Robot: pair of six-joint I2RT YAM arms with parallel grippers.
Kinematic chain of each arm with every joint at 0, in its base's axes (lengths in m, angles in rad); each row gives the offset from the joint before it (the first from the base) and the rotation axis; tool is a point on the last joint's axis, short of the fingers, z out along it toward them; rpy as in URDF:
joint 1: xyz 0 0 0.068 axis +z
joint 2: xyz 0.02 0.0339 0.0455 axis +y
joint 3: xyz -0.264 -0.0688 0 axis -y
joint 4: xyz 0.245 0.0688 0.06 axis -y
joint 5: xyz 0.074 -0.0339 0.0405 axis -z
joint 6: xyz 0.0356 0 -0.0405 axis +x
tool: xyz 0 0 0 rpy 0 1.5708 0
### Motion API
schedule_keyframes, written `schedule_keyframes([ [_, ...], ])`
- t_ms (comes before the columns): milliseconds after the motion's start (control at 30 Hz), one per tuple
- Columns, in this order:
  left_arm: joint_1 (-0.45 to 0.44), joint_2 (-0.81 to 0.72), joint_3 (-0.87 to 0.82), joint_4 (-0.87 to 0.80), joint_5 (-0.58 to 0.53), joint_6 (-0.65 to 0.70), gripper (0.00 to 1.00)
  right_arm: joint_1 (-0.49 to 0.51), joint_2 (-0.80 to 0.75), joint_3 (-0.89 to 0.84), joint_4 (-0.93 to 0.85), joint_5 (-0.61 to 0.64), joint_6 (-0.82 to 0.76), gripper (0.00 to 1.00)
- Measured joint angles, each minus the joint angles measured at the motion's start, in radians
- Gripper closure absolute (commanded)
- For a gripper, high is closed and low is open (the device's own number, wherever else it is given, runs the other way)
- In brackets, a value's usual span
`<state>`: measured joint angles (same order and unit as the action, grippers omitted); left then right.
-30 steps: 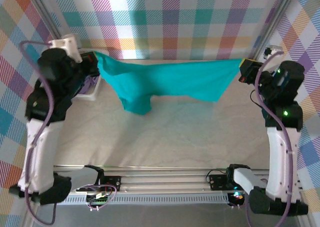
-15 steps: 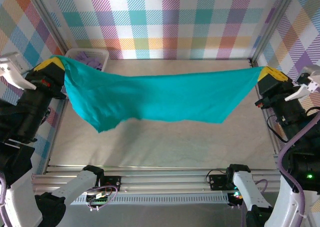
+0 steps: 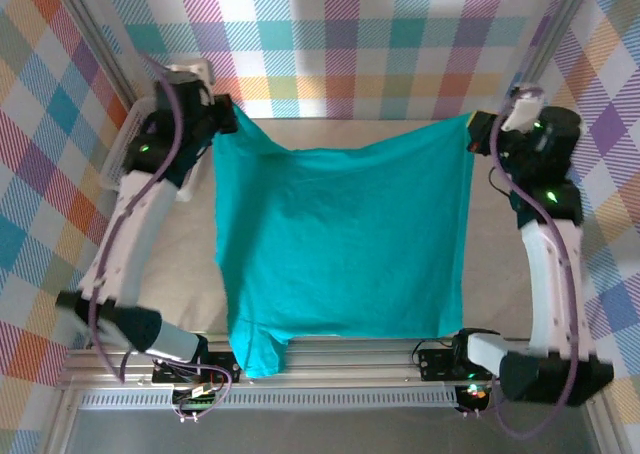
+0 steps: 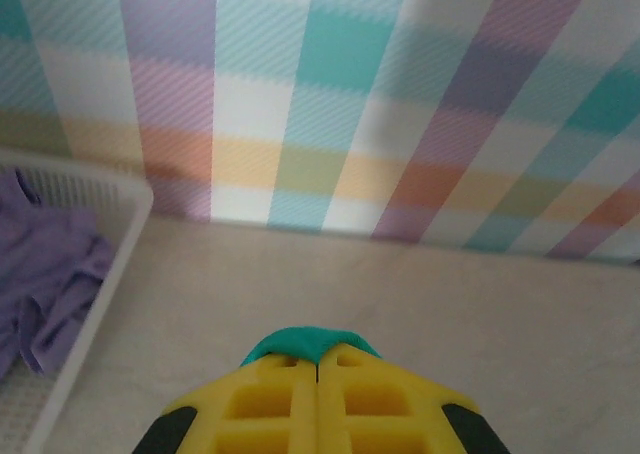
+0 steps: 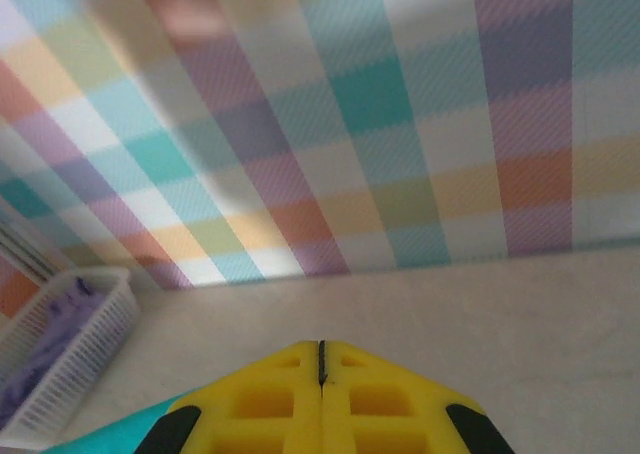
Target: Fold the inside-out t-shirt
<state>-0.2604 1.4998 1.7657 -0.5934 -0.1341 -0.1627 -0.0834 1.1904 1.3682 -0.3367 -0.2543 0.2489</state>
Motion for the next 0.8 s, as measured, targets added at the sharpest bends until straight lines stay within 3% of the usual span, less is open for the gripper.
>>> schedule_keyframes([
  [167, 0.022, 0.311, 0.054, 0.079, 0.009, -0.002, 0.83, 0.026, 0.35, 0.019, 0.145, 0.038, -0.003, 0.99],
  [300, 0.036, 0.649, 0.329, 0.056, 0.032, -0.005, 0.62, 0.035, 0.693, 0.203, 0.174, 0.075, -0.003, 0.83],
  [400, 0.041, 0.782, 0.438, 0.02, 0.061, -0.015, 0.54, 0.041, 0.838, 0.305, 0.132, 0.098, -0.01, 0.73],
  [533, 0.042, 0.716, 0.318, 0.018, 0.102, -0.038, 0.49, 0.052, 0.812, 0.288, 0.072, 0.117, -0.037, 0.66],
  [800, 0.039, 0.146, -0.429, 0.309, 0.277, -0.214, 0.44, 0.099, 0.441, -0.029, 0.011, 0.077, -0.054, 0.57],
])
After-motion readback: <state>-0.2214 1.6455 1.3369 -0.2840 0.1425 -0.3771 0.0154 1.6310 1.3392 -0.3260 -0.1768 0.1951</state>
